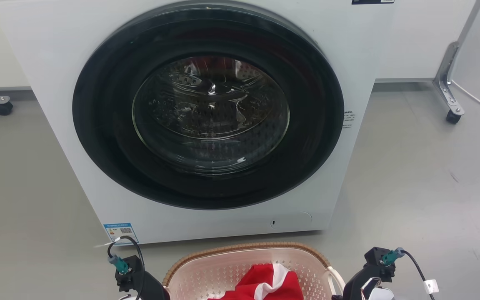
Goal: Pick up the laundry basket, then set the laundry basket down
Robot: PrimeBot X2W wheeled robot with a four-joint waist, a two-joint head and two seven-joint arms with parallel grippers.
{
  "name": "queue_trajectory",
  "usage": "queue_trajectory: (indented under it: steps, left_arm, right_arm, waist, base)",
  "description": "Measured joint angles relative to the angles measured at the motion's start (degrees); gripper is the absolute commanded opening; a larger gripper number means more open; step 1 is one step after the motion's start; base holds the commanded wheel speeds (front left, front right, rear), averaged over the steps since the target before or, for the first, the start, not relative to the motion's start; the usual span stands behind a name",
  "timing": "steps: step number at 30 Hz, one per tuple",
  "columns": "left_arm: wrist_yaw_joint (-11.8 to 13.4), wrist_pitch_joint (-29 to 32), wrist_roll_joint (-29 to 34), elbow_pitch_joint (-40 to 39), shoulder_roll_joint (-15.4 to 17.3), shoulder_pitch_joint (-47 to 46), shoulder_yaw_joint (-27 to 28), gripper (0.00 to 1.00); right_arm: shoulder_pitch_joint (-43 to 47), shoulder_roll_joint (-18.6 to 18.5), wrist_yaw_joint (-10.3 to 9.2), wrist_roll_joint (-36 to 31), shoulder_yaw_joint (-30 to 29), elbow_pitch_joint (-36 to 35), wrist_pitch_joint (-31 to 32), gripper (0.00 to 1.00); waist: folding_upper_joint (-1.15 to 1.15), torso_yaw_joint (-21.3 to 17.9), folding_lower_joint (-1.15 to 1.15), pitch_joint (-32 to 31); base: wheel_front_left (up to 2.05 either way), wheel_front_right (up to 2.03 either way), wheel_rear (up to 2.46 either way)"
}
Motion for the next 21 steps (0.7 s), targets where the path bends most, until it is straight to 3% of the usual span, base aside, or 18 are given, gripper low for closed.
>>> queue_trajectory:
  steps: [21]
  left_arm:
    - [0.5, 0.6, 0.0, 0.0, 0.3, 0.0, 0.0, 0.0]
  right_arm:
    - [0.1, 0.0, 0.0, 2.2, 1.2, -1.0, 1.0, 0.0]
  waist:
    - [0.0, -0.4, 0.0, 0.1]
  base:
    - [0.0, 0.0, 0.0]
